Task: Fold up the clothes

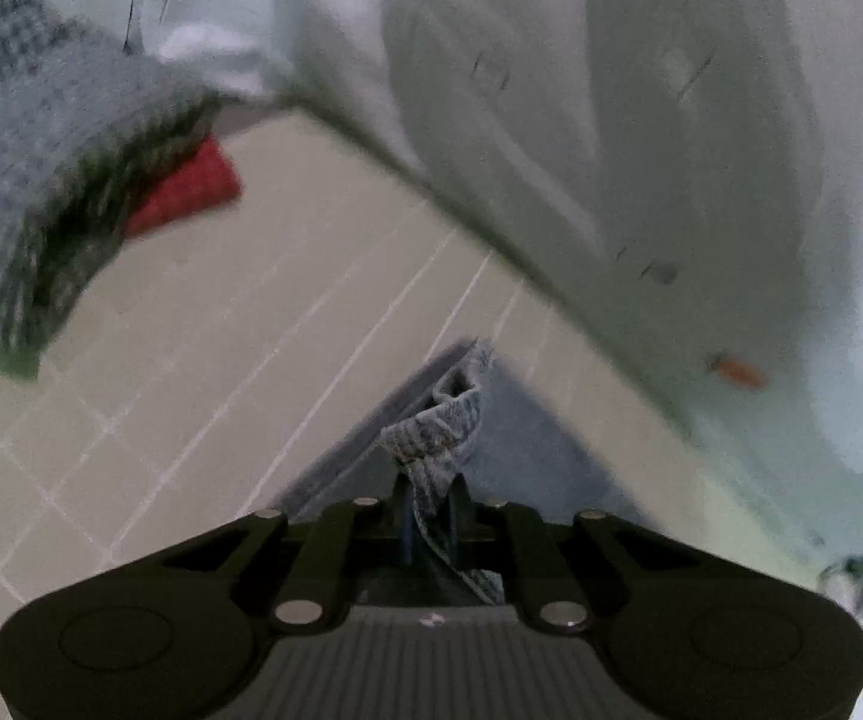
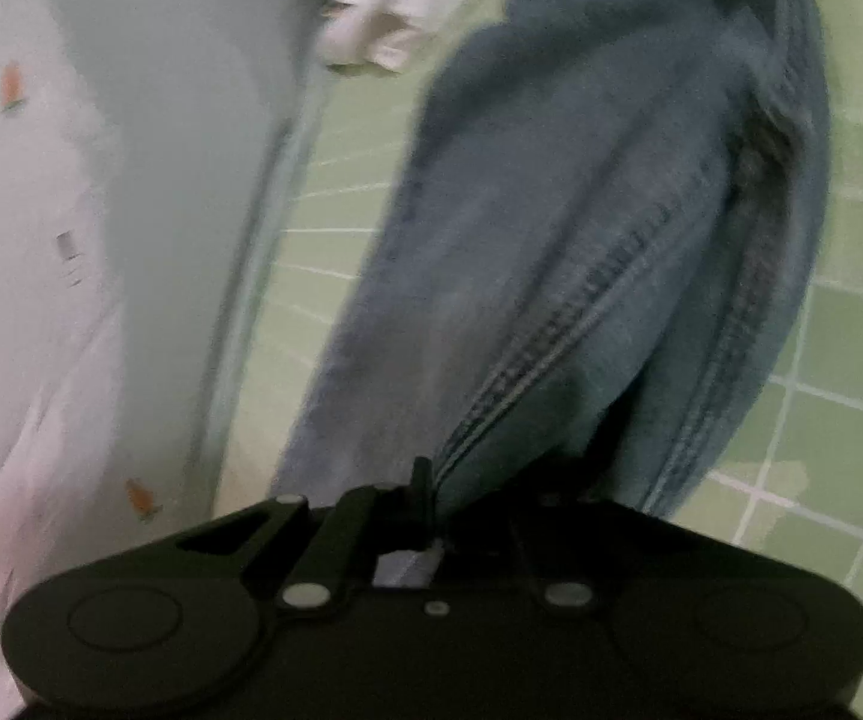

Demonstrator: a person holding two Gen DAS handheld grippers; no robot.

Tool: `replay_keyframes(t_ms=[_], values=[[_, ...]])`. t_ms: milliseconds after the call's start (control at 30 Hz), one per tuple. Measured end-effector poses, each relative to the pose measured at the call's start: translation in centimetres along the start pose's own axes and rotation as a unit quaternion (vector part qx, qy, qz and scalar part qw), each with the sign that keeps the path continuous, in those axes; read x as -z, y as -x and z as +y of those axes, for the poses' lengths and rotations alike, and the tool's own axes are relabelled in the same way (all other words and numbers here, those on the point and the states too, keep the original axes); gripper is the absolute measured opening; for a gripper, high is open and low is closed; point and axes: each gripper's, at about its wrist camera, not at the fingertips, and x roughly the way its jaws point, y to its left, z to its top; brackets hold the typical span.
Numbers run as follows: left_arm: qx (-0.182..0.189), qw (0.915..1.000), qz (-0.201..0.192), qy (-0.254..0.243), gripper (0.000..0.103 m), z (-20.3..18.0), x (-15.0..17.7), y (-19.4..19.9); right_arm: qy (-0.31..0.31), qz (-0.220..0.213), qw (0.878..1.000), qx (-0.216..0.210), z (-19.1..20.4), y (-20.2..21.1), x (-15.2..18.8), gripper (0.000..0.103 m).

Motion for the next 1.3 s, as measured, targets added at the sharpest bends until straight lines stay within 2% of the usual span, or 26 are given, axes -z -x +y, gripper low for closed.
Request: replay_keyframes(t_ms=[67, 133, 167, 233, 300, 333, 400, 433, 467, 567, 667, 833, 867, 1033, 1067, 1100, 1133, 1300], values=[[0.005, 0.9994, -0.024, -0.023, 0.012, -0.3, -0.5, 1.8, 0.019, 0.003, 1.000, -0.006, 0.9, 0.9, 0.4, 0.004], [-0.009, 0.9992, -0.024, -0.032, 0.012, 0.2, -0.1, 2.3, 0.027, 0.021, 0.999, 0.013, 0.5, 0.7, 1.1, 0.006], [-0.025, 0.9992, -0.014, -0.027, 0.013, 1.1, 0.6, 1.8, 0.029, 0.035, 0.999, 0.028, 0.0, 0.2, 1.5, 0.012], [-0.060, 0.9977, 0.030, 0.003, 0.015, 3.3, 1.9, 0.2, 0.013, 0.067, 0.995, 0.066, -1.6, -1.1, 2.0, 0.016], [-0.085, 0.9932, 0.060, 0.052, 0.019, 5.6, 3.1, -0.6, -0.019, 0.070, 0.996, 0.054, -2.7, -1.0, 2.3, 0.023], [-0.086, 0.9927, 0.058, 0.062, 0.022, 6.1, 3.6, -0.3, -0.030, 0.072, 0.996, 0.048, -3.0, -1.0, 2.3, 0.032], [-0.095, 0.9918, 0.049, 0.069, 0.049, 6.6, 4.3, 0.2, -0.020, 0.074, 0.996, 0.040, -2.6, -0.8, 2.1, 0.047], [-0.105, 0.9914, 0.046, 0.063, 0.059, 6.5, 4.4, 0.2, -0.014, 0.075, 0.996, 0.036, -2.3, -0.8, 2.0, 0.058], [-0.114, 0.9909, 0.043, 0.057, 0.074, 6.4, 4.5, 0.3, -0.010, 0.077, 0.996, 0.034, -1.9, -0.8, 2.0, 0.066], [-0.121, 0.9908, 0.039, 0.046, 0.086, 6.1, 4.6, -0.4, 0.007, 0.083, 0.996, 0.033, -0.9, -1.1, 2.3, 0.082], [-0.130, 0.9902, 0.037, 0.035, 0.093, 5.6, 4.3, -1.3, 0.031, 0.093, 0.994, 0.039, -0.1, -1.7, 2.7, 0.087], [-0.126, 0.9913, 0.029, 0.025, 0.092, 4.4, 4.2, -2.6, 0.044, 0.100, 0.993, 0.054, 0.2, -1.3, 3.3, 0.099], [-0.126, 0.9913, 0.028, 0.026, 0.088, 4.2, 4.2, -2.8, 0.044, 0.102, 0.992, 0.060, 0.2, -1.2, 3.4, 0.100], [-0.156, 0.9875, 0.016, 0.018, 0.056, 3.3, 4.4, -3.0, 0.075, 0.102, 0.988, 0.088, 1.2, -1.6, 3.6, 0.101], [-0.159, 0.9870, 0.011, 0.023, 0.039, 3.5, 4.4, -2.9, 0.080, 0.100, 0.988, 0.089, 1.3, -1.3, 3.7, 0.101], [-0.157, 0.9868, 0.009, 0.037, 0.029, 4.0, 4.2, -2.7, 0.082, 0.097, 0.988, 0.091, 1.2, -1.0, 3.7, 0.101], [-0.144, 0.9879, 0.010, 0.057, 0.028, 4.7, 4.0, -2.6, 0.081, 0.094, 0.988, 0.091, 1.1, -0.5, 3.8, 0.101], [-0.126, 0.9872, 0.015, 0.096, 0.023, 5.8, 3.3, -2.3, 0.062, 0.074, 0.990, 0.099, 0.3, 1.2, 3.6, 0.101]])
